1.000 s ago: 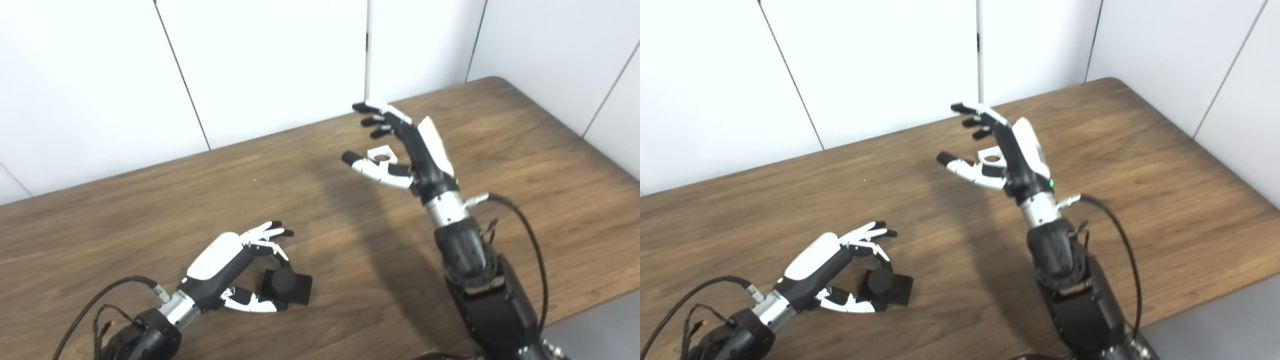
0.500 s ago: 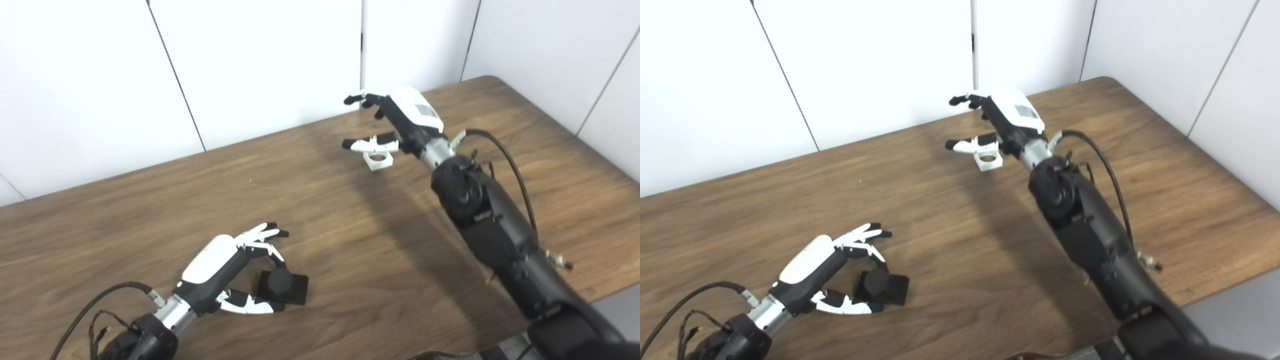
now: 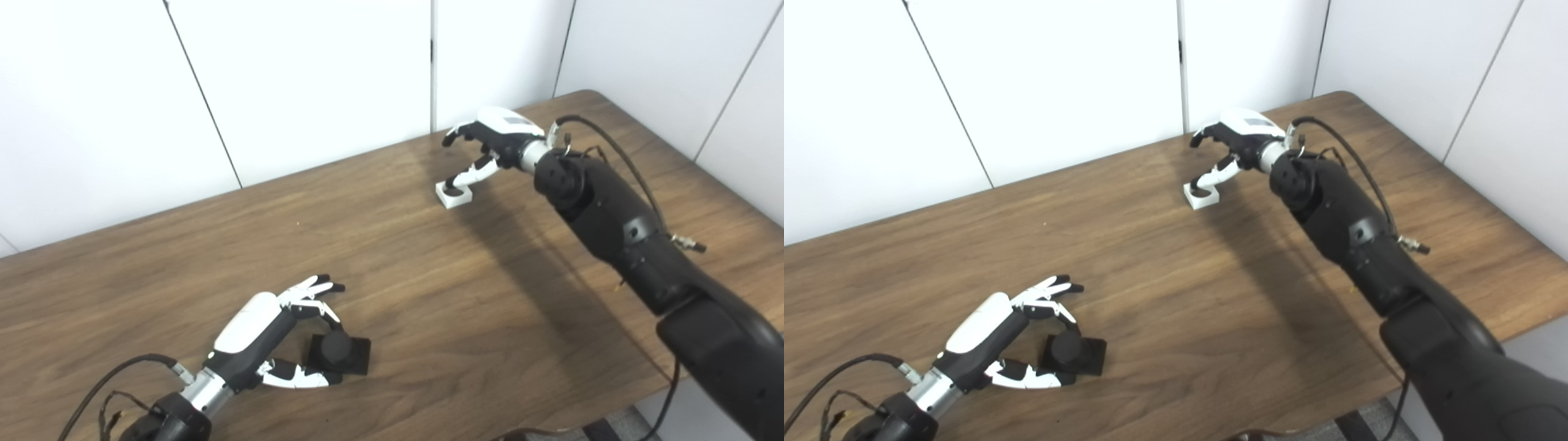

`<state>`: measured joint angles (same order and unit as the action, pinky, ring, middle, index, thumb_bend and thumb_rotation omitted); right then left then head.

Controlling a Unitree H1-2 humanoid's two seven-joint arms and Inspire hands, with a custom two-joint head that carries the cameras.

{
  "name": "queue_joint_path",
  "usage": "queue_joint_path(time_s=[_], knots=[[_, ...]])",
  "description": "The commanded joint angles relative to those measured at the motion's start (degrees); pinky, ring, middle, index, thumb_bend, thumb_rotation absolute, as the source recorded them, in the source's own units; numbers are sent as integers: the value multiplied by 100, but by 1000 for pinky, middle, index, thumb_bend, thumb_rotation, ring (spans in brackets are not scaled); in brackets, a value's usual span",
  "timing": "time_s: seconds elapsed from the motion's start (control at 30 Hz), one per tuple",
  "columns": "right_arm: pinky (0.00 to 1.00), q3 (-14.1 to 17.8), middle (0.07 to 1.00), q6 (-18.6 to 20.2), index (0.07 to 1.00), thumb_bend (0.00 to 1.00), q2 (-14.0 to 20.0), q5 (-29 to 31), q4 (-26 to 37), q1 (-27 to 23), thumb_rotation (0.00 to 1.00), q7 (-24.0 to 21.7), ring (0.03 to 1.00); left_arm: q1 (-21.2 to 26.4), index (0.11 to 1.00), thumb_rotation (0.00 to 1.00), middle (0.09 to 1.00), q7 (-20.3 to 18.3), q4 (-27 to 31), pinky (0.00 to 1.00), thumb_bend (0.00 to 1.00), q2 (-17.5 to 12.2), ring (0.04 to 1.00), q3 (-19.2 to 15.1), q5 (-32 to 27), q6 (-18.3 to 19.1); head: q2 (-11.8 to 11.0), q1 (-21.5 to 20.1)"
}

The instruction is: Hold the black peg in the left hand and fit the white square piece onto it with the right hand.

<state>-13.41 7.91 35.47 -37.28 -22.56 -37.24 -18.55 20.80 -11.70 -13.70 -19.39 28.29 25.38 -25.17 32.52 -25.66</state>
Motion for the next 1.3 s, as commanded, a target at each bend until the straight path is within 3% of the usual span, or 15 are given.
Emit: queue_joint_path(time_s=[0.0,0.13,0.33,0.67,0.87,1.27], knots=[[785,-126,909,-257,805,711,261,-37,-83,-599,420,-213,906,-193,492,65,893,-307,-208,921,523,-237,961,127,419,182,1,-5],[841,-311,918,-456,838,774,440,208,-243,-791,445,-781,957,-218,492,63,893,-340,-164,921,523,-248,961,110,394,240,15,9],[833,-501,931,-467,842,881,541,288,-283,-887,450,-1362,952,-211,492,64,894,-289,-252,913,523,-243,958,118,421,168,46,55],[806,-523,945,-418,852,913,514,308,-286,-818,478,-1519,944,-234,492,65,896,-308,-212,928,523,-244,964,107,420,236,87,92],[841,-568,956,-321,851,930,477,296,-291,-778,432,-1615,961,-208,492,66,893,-317,-160,921,523,-255,961,98,454,268,98,116],[861,-612,953,-439,850,873,381,236,-511,-692,352,-1421,957,-229,492,66,895,-311,-118,914,523,-268,962,77,441,314,137,219]])
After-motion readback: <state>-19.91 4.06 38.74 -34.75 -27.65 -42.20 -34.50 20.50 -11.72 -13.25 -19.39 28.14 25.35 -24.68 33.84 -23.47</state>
